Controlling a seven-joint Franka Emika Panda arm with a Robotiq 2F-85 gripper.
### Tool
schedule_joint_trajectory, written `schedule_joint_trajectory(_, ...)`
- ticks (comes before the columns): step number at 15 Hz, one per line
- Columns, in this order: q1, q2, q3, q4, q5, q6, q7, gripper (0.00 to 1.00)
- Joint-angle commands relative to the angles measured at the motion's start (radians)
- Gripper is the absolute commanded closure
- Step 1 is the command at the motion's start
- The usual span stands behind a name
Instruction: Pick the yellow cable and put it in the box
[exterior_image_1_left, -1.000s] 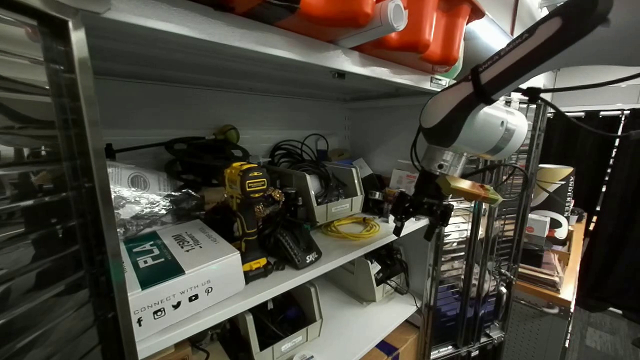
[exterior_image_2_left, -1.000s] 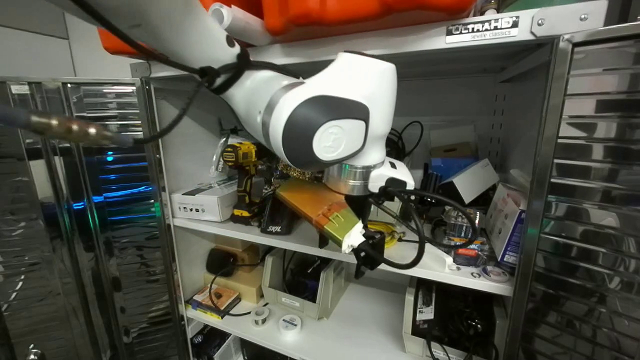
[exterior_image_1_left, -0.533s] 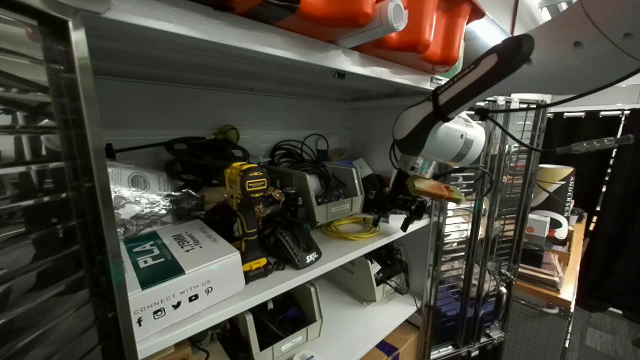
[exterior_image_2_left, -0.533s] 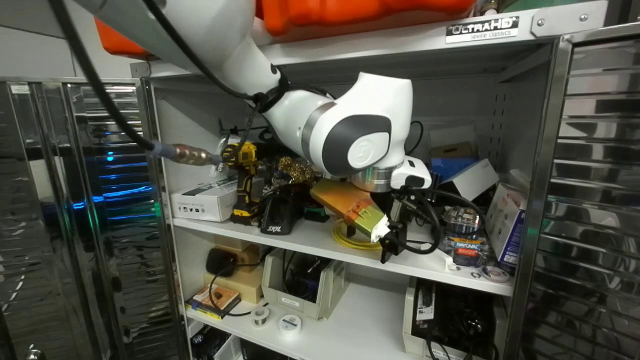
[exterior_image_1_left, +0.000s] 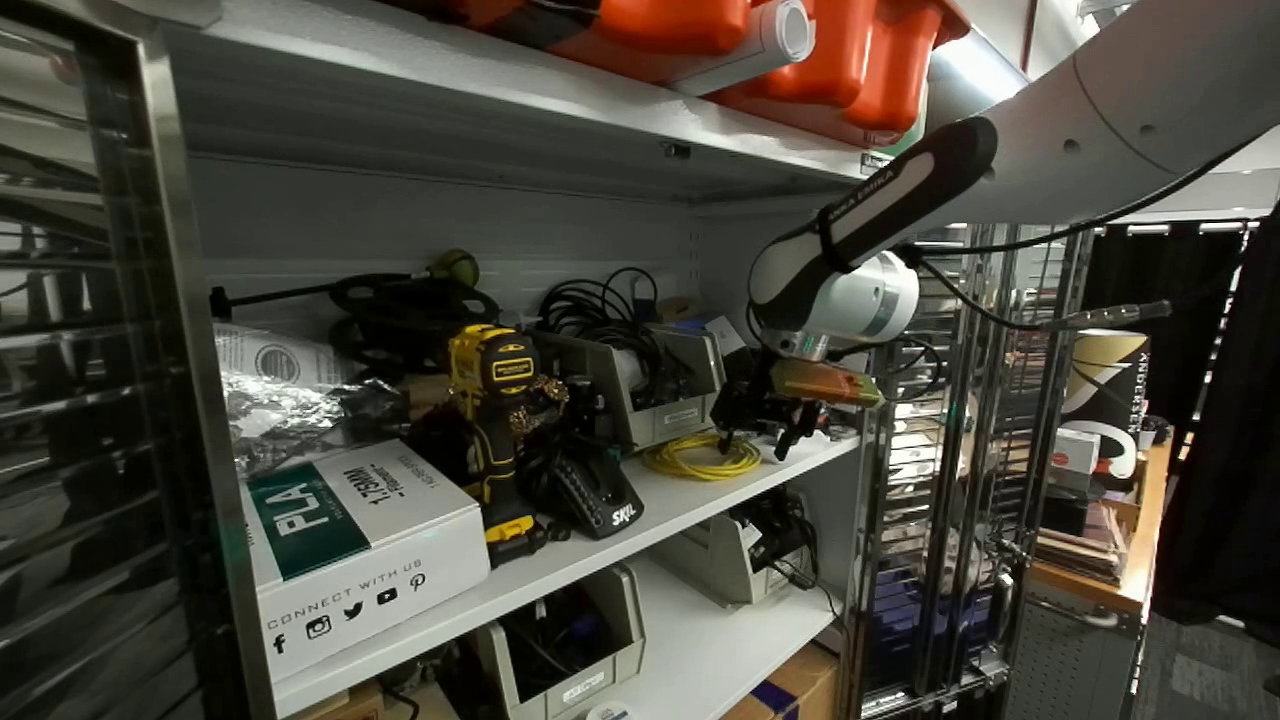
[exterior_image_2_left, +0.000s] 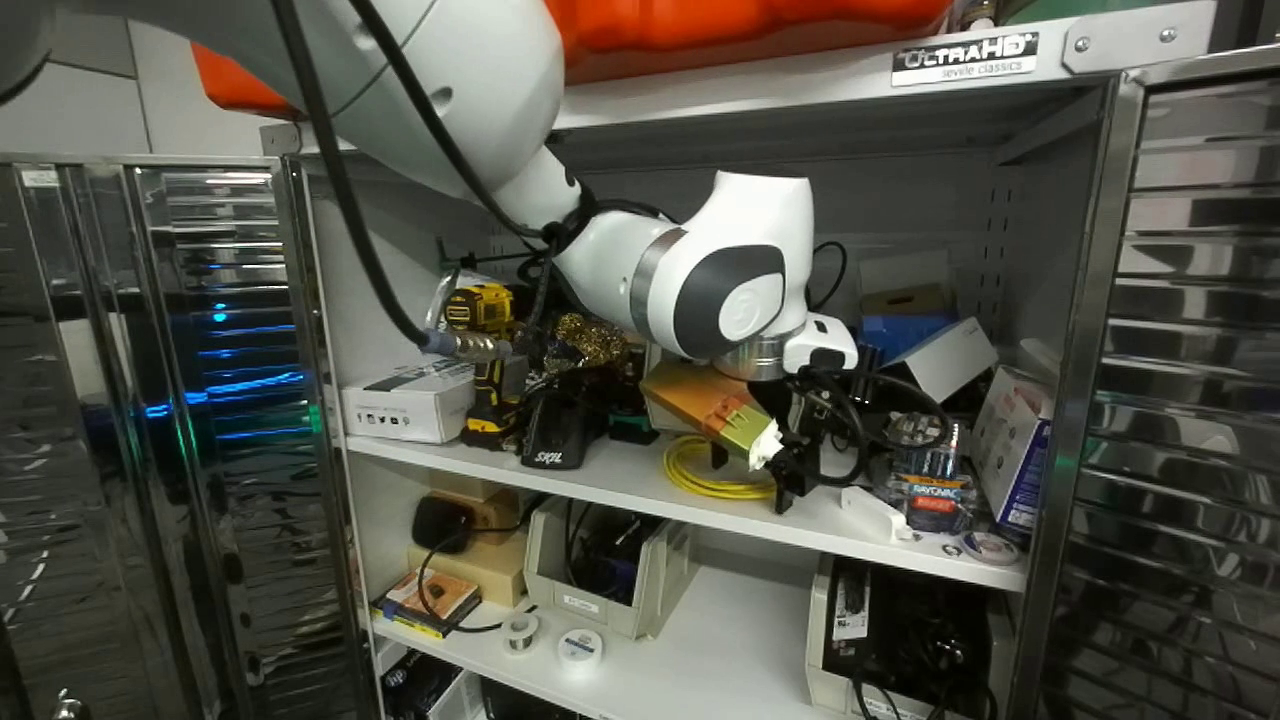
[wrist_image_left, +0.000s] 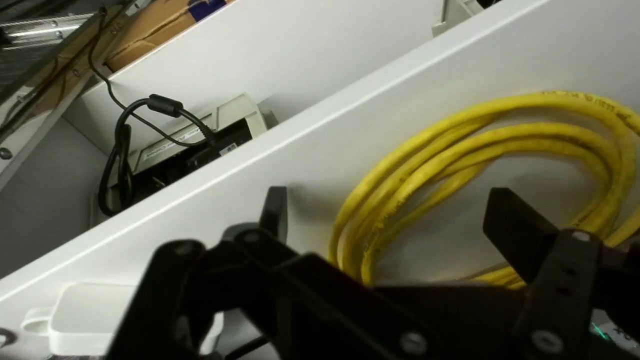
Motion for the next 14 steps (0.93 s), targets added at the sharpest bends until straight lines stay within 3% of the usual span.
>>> schedule_joint_trajectory(1,0.019,0.061,-0.006,0.093,-0.086,-0.017,0.080,0.00)
schedule_joint_trajectory(2,0.021,0.070,-0.007,0.105,-0.104,-0.023,0.091,0.00)
schedule_joint_trajectory(4,0.026,0.081,-0.009,0.120,-0.136,-0.032,0.108,0.25)
schedule_joint_trajectory(11,0.029,0.053,-0.005,0.109,-0.217,-0.101,0.108,0.80)
schedule_joint_trajectory(14,0.030,0.032,-0.007,0.077,-0.234,-0.109,0.108,0.87)
